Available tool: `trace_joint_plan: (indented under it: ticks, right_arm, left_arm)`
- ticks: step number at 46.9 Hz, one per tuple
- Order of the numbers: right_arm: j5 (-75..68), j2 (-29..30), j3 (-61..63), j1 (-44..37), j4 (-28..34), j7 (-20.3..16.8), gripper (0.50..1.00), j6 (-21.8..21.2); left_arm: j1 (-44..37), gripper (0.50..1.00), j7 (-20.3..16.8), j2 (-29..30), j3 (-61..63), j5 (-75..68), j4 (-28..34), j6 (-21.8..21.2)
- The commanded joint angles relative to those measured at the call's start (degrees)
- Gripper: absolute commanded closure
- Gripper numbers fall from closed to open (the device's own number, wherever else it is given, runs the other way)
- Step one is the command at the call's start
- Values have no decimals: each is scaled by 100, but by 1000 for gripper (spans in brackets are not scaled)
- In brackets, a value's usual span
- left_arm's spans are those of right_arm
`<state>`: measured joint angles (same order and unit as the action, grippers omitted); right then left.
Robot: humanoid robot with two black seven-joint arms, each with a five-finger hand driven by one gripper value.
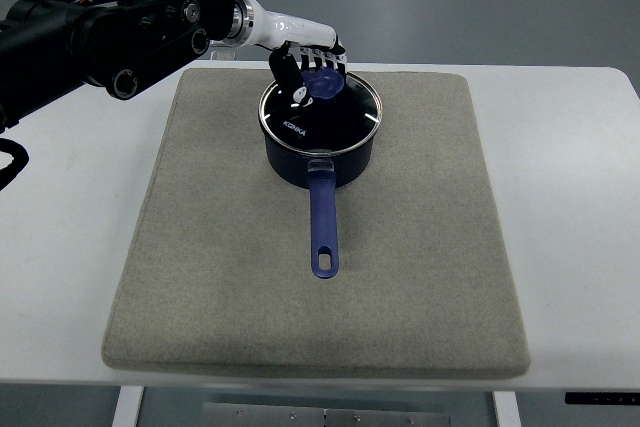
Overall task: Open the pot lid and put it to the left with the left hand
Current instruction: 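Lift the glass lid off the saucepan with the left hand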
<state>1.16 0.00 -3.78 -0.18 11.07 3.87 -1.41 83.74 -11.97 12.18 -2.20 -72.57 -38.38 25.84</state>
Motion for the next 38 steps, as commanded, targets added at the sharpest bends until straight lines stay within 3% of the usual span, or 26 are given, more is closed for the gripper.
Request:
trace_joint_plan:
  ticks: [1, 8, 38]
  right_arm:
    - [-2, 0, 0, 0, 0, 0, 583, 0]
    - [-2, 0, 0, 0, 0, 0, 583, 0]
    - [-2, 0, 0, 0, 0, 0, 583, 0]
  left_arm:
    - [37, 904, 1, 4, 0, -2, -3, 0]
    - [124, 941, -7, 4, 0, 6, -3, 9]
    - [371, 975, -7, 320, 17, -37, -56, 62]
